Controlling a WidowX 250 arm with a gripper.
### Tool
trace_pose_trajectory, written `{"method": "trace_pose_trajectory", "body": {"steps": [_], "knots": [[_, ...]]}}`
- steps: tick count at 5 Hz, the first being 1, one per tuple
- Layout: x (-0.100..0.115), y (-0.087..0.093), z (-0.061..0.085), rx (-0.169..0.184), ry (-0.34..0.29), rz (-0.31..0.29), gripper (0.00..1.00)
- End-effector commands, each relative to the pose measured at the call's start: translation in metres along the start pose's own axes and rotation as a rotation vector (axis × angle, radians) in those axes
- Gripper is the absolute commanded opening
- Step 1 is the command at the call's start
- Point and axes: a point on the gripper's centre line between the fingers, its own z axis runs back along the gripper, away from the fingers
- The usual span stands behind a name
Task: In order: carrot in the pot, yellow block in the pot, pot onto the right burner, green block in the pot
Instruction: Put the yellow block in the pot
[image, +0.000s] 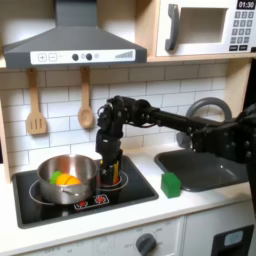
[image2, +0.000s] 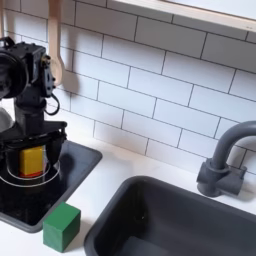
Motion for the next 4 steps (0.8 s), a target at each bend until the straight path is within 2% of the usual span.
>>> {"method": "trace_pose_trajectory", "body": {"steps": [1,2,4], "knots": [[0.0021,-0.0005,-0.0011,-0.001,0.002,-0.001,1.00],[0.0006,-0.0021,-0.0019,0.001,-0.006,-0.005,0.00],[-0.0008,-0.0049,0.0035,-0.017,-0.013,-0.028,0.00]]}}
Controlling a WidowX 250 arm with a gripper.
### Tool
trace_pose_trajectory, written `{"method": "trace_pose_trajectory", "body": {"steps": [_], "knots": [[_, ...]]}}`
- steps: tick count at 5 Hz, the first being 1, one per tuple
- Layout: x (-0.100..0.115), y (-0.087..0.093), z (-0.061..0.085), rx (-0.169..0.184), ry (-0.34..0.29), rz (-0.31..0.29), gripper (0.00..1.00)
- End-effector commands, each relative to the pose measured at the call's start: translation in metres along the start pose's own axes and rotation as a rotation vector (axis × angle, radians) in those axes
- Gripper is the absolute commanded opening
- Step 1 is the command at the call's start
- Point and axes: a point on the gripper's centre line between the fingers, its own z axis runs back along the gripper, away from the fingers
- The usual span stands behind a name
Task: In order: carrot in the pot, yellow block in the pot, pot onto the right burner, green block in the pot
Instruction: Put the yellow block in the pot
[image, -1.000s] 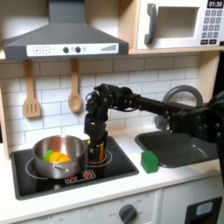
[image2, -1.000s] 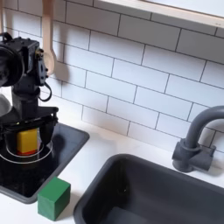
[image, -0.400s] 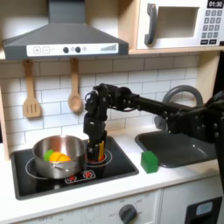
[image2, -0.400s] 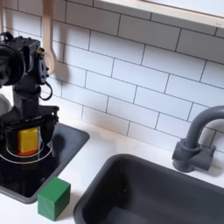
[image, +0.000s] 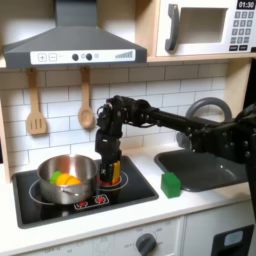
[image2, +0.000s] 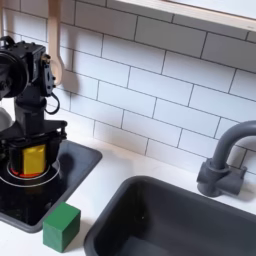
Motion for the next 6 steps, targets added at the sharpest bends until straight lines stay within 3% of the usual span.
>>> {"method": "trace_pose_trajectory", "body": {"steps": [1,3,4,5,6], "knots": [[-0.008,-0.004,0.010,-0.025,-0.006,-0.050,0.00],[-0.018,0.011,0.030,-0.054,0.000,-0.102,0.00],[-0.027,0.010,0.048,-0.092,-0.002,-0.180,0.00],[-0.030,0.009,0.058,-0.103,-0.001,-0.222,0.00],[-0.019,0.022,0.061,-0.113,0.019,-0.178,0.00]]}}
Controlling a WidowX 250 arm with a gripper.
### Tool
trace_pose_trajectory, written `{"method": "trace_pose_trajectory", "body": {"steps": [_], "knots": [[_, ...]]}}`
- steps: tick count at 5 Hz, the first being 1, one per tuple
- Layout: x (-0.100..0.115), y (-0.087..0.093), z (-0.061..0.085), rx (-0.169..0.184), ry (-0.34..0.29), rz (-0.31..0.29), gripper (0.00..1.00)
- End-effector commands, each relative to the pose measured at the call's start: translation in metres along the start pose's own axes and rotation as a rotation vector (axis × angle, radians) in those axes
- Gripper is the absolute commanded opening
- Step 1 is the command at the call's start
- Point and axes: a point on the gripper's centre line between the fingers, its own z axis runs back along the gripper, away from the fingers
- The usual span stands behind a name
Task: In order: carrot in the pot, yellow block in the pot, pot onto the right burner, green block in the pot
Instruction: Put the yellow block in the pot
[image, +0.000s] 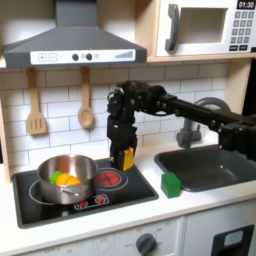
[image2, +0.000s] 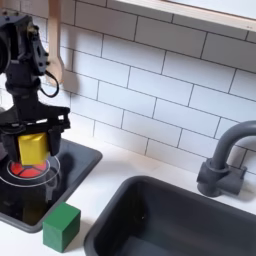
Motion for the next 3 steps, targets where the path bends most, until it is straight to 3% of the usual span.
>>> {"method": "trace_pose_trajectory", "body": {"steps": [1,3], "knots": [[0.018,0.018,0.020,-0.039,-0.006,0.059,0.00],[0.037,0.037,0.042,-0.060,-0.045,0.106,0.00]]}}
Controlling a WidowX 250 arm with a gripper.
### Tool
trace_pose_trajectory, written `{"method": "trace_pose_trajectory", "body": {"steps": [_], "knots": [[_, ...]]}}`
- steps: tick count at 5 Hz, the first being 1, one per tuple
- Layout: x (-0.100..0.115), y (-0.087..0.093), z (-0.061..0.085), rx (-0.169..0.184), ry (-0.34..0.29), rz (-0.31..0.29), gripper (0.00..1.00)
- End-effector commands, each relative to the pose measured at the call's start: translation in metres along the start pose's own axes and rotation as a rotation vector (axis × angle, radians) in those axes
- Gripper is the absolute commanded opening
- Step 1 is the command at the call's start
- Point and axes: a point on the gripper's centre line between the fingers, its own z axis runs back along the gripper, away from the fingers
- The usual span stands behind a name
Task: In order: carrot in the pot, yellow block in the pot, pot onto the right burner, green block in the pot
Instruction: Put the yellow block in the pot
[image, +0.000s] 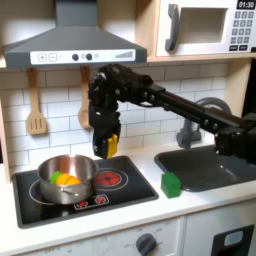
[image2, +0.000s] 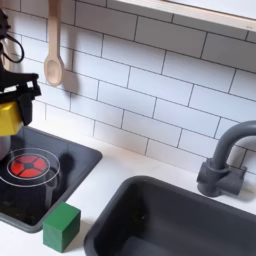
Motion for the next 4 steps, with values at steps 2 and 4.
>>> {"method": "trace_pose_trajectory", "body": {"steps": [2,4], "knots": [[0.025,0.027,-0.011,0.025,0.021,0.070,0.00],[0.034,0.030,-0.031,0.049,0.054,0.083,0.00]]}}
